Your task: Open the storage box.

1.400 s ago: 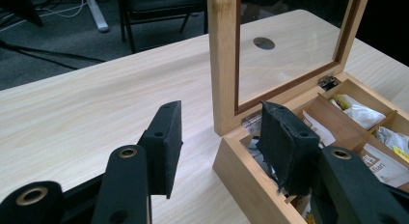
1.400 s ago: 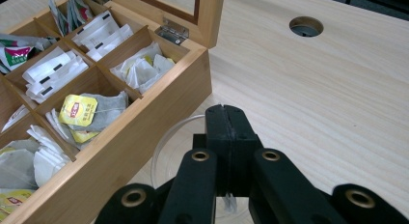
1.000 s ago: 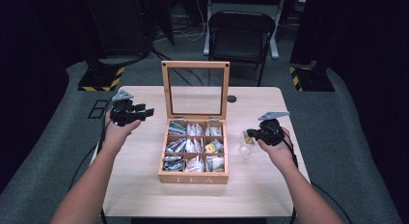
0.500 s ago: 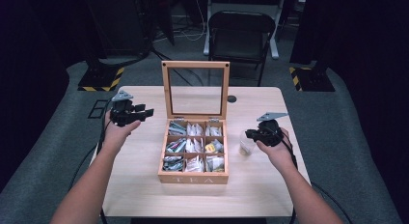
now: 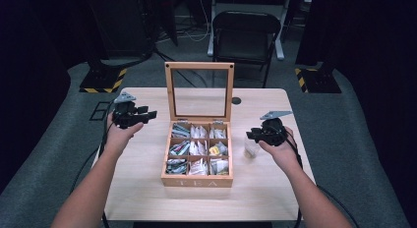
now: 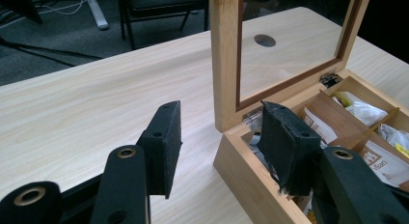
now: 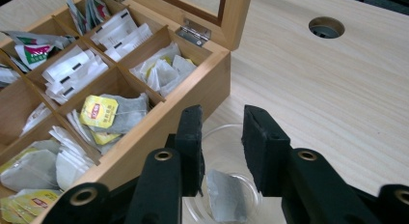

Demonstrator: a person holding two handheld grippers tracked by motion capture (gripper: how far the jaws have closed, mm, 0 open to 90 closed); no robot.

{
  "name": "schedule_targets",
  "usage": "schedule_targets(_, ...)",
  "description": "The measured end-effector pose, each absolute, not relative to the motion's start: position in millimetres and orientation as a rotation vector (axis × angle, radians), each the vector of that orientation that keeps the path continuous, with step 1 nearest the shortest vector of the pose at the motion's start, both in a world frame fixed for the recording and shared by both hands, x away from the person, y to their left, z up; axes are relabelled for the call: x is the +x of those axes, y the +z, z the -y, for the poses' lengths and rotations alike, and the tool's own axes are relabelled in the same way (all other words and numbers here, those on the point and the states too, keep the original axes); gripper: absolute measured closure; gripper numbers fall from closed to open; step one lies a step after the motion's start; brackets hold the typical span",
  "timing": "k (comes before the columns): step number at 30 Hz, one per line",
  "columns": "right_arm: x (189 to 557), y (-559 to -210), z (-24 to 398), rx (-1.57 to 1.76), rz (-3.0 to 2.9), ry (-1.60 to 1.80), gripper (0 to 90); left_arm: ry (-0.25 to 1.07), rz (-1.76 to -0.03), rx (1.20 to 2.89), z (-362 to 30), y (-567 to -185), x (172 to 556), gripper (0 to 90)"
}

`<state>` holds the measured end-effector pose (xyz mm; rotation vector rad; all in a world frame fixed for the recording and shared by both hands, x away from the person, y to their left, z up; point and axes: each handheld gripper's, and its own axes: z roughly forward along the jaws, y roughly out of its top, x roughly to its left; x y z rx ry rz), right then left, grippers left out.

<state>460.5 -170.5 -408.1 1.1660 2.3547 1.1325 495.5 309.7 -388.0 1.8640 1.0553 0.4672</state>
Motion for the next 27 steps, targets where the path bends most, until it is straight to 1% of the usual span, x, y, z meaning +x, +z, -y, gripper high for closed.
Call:
schedule_targets(1,460.2,-404.8,168.8,1.169,-2.355,1.138,64.4,0.466,-1.053,1.867,-309.2,-387.8,495.8,49.8)
schedule_targets(2,460.2,-404.8,168.8,1.169,-2.355,1.138,64.4,0.466,-1.053,1.867,-309.2,-387.8,495.8,49.9)
schedule_targets(3,460.6,-402.4,167.3,1.169,-2.359,1.137,60.3,0.467,-1.050,1.869,-308.4,-387.5,496.3,49.8)
schedule_targets(4,460.6,-402.4,167.3,1.169,-2.359,1.137,60.3,0.467,-1.050,1.869,-308.4,-387.5,496.3,49.8)
schedule_targets(5,461.1,-400.4,165.7,1.166,-2.353,1.129,57.9,0.463,-1.050,1.867,-307.8,-386.4,496.6,49.8)
schedule_targets(13,463.6,-392.9,162.0,1.185,-2.342,1.158,54.4,0.468,-1.041,1.873,-306.7,-383.1,494.2,49.8)
schedule_targets(19,470.0,-384.6,155.7,1.158,-2.350,1.165,48.6,0.474,-1.038,1.872,-307.4,-380.5,495.6,49.8)
schedule_targets(27,476.8,-383.4,150.1,1.162,-2.356,1.143,46.7,0.462,-1.033,1.881,-307.6,-381.7,498.6,49.8)
